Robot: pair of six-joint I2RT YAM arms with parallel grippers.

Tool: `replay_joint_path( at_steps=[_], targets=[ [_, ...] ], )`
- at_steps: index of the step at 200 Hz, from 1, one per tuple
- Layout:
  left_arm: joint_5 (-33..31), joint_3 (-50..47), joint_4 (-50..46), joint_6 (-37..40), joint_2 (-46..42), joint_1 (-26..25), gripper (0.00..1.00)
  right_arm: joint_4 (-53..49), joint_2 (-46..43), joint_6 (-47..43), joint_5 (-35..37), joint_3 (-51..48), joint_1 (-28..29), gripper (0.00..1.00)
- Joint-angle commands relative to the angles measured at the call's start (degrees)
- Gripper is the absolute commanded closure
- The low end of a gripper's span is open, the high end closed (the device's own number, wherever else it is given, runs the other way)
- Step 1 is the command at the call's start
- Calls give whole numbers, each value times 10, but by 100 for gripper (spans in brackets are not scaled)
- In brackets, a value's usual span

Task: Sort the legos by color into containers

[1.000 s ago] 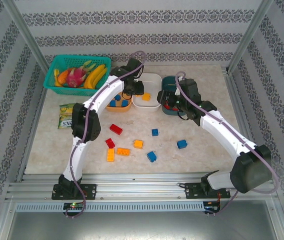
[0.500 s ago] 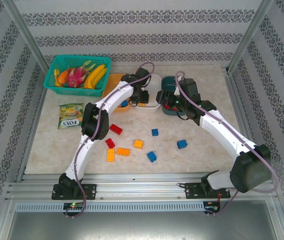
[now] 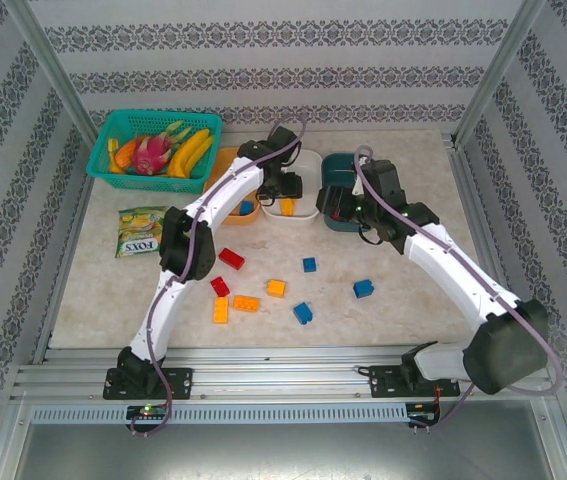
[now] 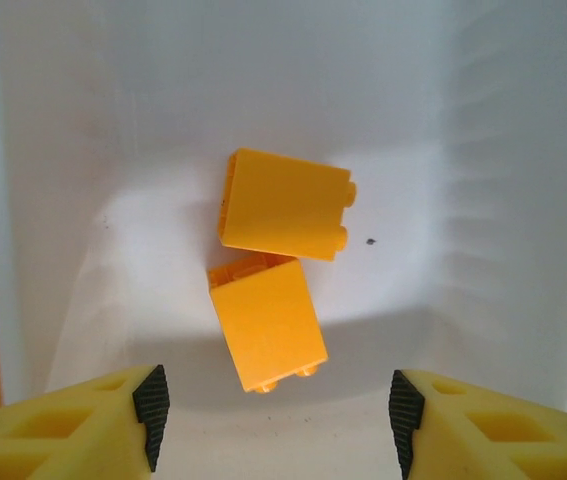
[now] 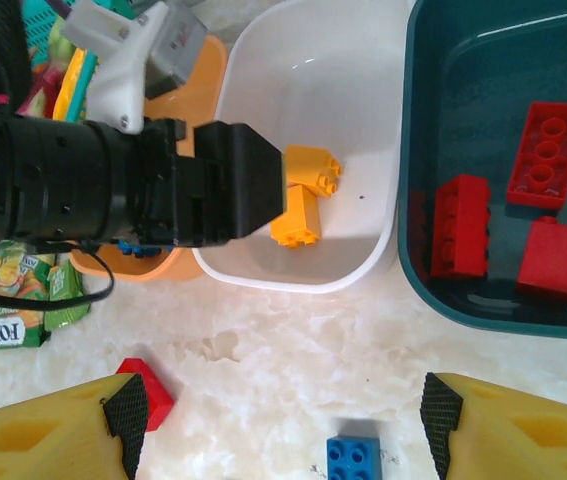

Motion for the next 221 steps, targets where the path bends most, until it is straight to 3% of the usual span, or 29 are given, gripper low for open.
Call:
replay_joint_path(
  at_steps=[1,43,87,132,170,221],
  targets=[
    [0,16,-16,-28,-96,-4,35,-39,-40,-28,23,17,-2,26],
    [-7,-52,-3,-31,-215,4,24,-89,-78,-53,49,17,19,26],
    [-1,-301,108,-53,-418,21,20,-133,-102,-70,95,16,86,26],
    [-12,-529,121,-75,-603,21,21,-136,-87,-63,121,9,180,27],
    [-17,-734,114,-131,-784,21,23,-111,-4,-88,105,28,259,27],
    [-59,-905,-1,-233,-1036,21,24,-141,236,-178,39,186,321,25]
  ],
)
